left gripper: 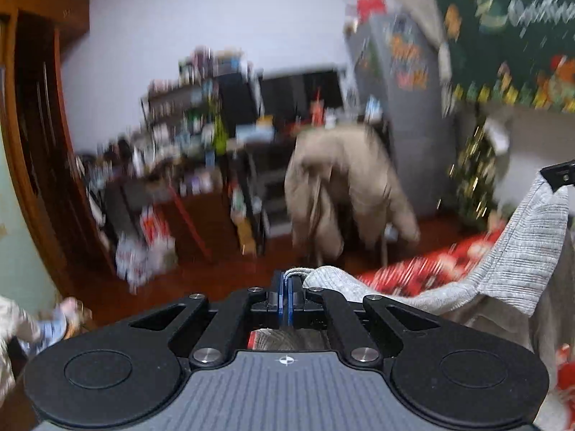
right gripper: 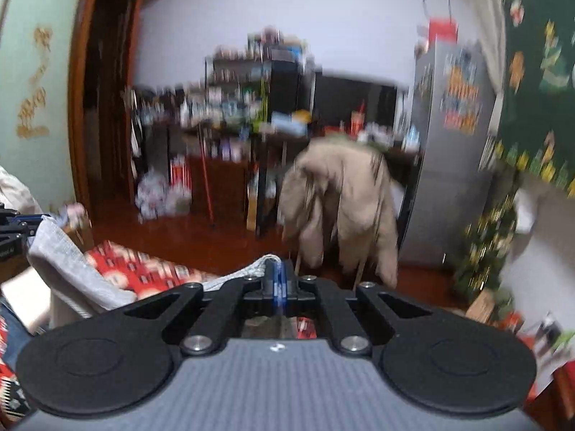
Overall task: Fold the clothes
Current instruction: 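Lower the shirt onto the bedspread with both grippers and open them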
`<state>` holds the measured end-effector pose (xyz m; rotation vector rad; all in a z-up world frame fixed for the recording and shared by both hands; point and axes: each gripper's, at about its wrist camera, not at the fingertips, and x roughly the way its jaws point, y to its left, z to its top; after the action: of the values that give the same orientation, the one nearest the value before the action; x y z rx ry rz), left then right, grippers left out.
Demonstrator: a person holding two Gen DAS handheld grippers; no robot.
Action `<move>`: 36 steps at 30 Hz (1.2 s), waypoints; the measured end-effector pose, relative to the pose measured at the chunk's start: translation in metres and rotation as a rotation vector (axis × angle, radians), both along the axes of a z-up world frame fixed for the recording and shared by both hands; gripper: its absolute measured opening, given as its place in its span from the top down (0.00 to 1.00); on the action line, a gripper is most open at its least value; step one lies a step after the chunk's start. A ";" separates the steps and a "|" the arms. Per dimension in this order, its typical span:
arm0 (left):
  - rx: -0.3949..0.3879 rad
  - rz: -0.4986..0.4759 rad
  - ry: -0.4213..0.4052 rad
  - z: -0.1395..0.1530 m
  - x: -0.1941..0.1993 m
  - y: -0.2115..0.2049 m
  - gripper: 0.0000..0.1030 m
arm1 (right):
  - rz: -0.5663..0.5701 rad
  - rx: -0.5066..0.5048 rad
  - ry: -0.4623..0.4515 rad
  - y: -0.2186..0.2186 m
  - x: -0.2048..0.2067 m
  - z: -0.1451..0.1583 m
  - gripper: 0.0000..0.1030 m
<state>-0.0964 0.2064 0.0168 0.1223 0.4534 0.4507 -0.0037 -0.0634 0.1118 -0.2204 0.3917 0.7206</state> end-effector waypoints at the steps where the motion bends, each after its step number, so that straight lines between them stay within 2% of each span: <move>1: 0.001 0.013 0.030 -0.013 0.016 0.007 0.98 | -0.003 -0.016 0.032 0.012 0.019 -0.017 0.99; 8: -0.072 0.089 0.154 -0.065 0.117 0.058 0.98 | -0.035 -0.093 0.187 0.089 0.144 -0.116 0.99; 11: -0.062 0.133 0.193 -0.085 0.152 0.075 0.98 | -0.053 -0.114 0.221 0.114 0.198 -0.147 0.99; 14: -0.082 0.163 0.243 -0.105 0.177 0.089 0.98 | -0.065 -0.116 0.252 0.136 0.245 -0.174 0.99; 18: -0.175 0.186 0.334 -0.130 0.194 0.106 0.94 | -0.068 -0.117 0.327 0.153 0.287 -0.218 0.98; 20: -0.196 0.182 0.363 -0.134 0.195 0.108 0.93 | -0.066 -0.128 0.342 0.153 0.290 -0.232 0.93; 21: -0.198 0.180 0.373 -0.134 0.194 0.108 0.87 | -0.066 -0.135 0.347 0.153 0.291 -0.239 0.92; 24: -0.220 0.152 0.355 -0.123 0.179 0.107 0.66 | -0.062 -0.124 0.359 0.143 0.290 -0.247 0.74; 25: -0.234 0.144 0.352 -0.119 0.173 0.107 0.66 | -0.061 -0.105 0.366 0.136 0.289 -0.245 0.69; 27: -0.261 0.130 0.347 -0.111 0.160 0.106 0.66 | -0.059 -0.069 0.383 0.120 0.285 -0.239 0.67; 29: -0.250 0.142 0.340 -0.103 0.143 0.101 0.66 | -0.055 -0.052 0.395 0.102 0.278 -0.230 0.67; 36: -0.275 0.117 0.304 -0.087 0.076 0.076 0.66 | -0.066 -0.046 0.390 0.038 0.207 -0.199 0.64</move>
<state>-0.0207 0.2819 -0.0698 -0.1037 0.8198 0.4818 0.2032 -0.0254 -0.0877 -0.1084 0.7843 0.6893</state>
